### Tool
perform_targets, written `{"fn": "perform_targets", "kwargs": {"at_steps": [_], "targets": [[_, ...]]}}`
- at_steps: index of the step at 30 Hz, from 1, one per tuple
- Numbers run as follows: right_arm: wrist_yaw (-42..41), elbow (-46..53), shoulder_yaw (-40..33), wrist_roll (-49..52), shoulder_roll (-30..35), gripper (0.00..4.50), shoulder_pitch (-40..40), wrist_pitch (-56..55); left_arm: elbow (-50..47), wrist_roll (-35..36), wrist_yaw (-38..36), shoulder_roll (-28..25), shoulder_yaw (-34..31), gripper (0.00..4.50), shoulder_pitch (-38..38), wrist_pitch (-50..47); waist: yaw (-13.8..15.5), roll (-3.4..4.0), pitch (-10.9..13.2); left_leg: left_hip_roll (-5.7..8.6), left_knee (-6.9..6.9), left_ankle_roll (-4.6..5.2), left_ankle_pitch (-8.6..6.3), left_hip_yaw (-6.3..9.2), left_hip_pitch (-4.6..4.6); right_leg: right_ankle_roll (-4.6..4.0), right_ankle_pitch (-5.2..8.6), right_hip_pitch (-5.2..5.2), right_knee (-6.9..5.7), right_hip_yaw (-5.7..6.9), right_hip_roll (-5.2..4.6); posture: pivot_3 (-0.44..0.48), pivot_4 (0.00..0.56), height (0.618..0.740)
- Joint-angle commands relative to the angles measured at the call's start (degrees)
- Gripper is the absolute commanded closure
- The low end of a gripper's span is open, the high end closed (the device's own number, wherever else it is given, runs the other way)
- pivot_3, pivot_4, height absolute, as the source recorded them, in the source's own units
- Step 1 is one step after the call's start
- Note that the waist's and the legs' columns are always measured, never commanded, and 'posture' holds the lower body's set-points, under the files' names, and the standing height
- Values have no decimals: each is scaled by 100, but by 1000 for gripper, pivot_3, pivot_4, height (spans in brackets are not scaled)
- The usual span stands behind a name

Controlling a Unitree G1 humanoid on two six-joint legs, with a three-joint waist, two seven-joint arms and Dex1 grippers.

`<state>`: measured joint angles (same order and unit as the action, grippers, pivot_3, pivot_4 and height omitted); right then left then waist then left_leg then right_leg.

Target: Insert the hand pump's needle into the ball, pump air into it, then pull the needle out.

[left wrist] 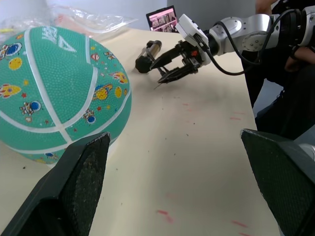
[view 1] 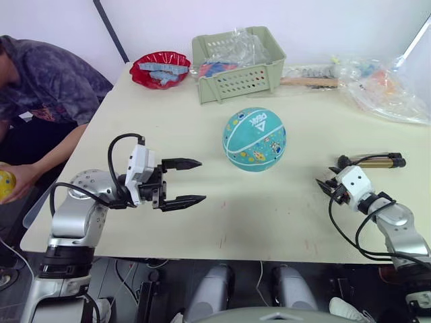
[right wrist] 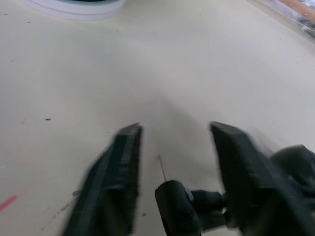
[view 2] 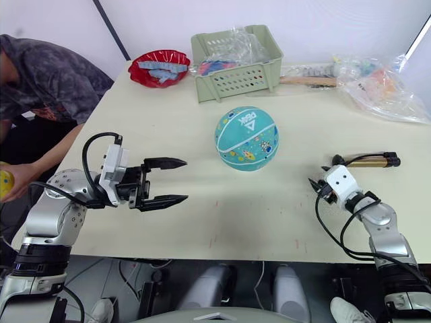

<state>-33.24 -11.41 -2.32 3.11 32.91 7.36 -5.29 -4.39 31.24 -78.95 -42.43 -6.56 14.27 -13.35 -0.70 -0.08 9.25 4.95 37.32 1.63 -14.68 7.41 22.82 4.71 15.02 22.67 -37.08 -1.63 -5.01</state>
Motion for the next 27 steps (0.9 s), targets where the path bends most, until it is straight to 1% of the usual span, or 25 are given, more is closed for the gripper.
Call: {"fn": "perform_targets", "kwargs": {"at_steps": [1, 2, 7, 10, 13, 16, 19, 20, 23, 26, 27], "targets": [[-23, 212, -280, 163, 100, 242, -18, -136, -208, 125, 18, -38, -129, 0, 25, 94, -2, 0, 0, -1, 0, 0, 0, 0, 0, 0, 0, 0, 0, 0, 0, 0, 150, 740], [-72, 279, -340, 250, 98, 24, -64, -163, -212, 124, 36, -21, -125, 0, 13, 105, -2, 0, 0, -1, 0, 0, 0, -2, 0, 0, 0, 0, -2, -1, 1, 0, 150, 740], [-510, 654, -801, 1048, 88, 24, -525, -223, -228, 63, 380, 128, -201, 0, -223, 189, 6, 4, 0, -1, 0, 0, 0, -4, 0, -1, 0, 0, -4, -4, -1, 0, 150, 740], [-881, 1004, -1094, 1737, 36, 24, -868, 1, -220, 88, 733, 258, -357, 0, -482, 211, 4, 3, -1, -2, 1, 0, 0, -8, -1, -1, 0, -1, -5, -9, -2, 0, 150, 740], [-1142, 1367, -1230, 2056, 108, 24, -1285, 192, -154, -34, 1062, 340, -508, 0, -835, 321, -6, 4, -1, -9, 0, 1, 0, -9, -7, -2, 0, 0, -12, -14, -5, 0, 150, 740], [-1357, 1341, -1339, 2137, 172, 24, -1556, 151, -164, -145, 1341, 355, -622, 0, -1209, 324, 2, 4, -1, -14, 1, 2, -2, -12, -13, -10, -5, 0, -16, -20, -6, 0, 150, 740], [-1564, 1265, -1439, 2215, 202, 24, -1749, 106, -204, -304, 1585, 318, -695, 0, -1554, 337, 7, 4, -1, -14, 5, 25, -15, -23, -24, -12, -6, -1, -34, -30, -4, 0, 150, 740], [-1612, 1183, -1519, 2263, 204, 24, -1829, 115, -175, -324, 1717, 345, -774, 0, -1679, 318, 7, 4, -1, -14, 6, 25, -15, -26, -26, -12, -6, -1, -39, -33, -4, 0, 150, 740], [-1816, 743, -1708, 2154, 230, 24, -2041, -342, -107, -345, 1997, 364, -1011, 0, -2072, 289, 8, 4, -1, -15, 6, 26, -15, -32, -39, -13, -5, -1, -50, -49, -6, 0, 150, 740], [-1876, 610, -1855, 2156, 308, 24, -2222, -314, -211, -428, 2123, 330, -1146, 0, -2505, 392, 10, 4, -1, -15, 6, 26, -16, -37, -41, -14, -4, -1, -53, -55, -7, 0, 150, 740], [-2109, 582, -1980, 2354, 277, 24, -2273, -470, -277, -478, 2168, 336, -1203, 0, -2712, 450, 11, 4, -1, -15, 6, 26, -16, -43, -44, -14, -4, -1, -57, -62, -9, 0, 150, 740]]}}
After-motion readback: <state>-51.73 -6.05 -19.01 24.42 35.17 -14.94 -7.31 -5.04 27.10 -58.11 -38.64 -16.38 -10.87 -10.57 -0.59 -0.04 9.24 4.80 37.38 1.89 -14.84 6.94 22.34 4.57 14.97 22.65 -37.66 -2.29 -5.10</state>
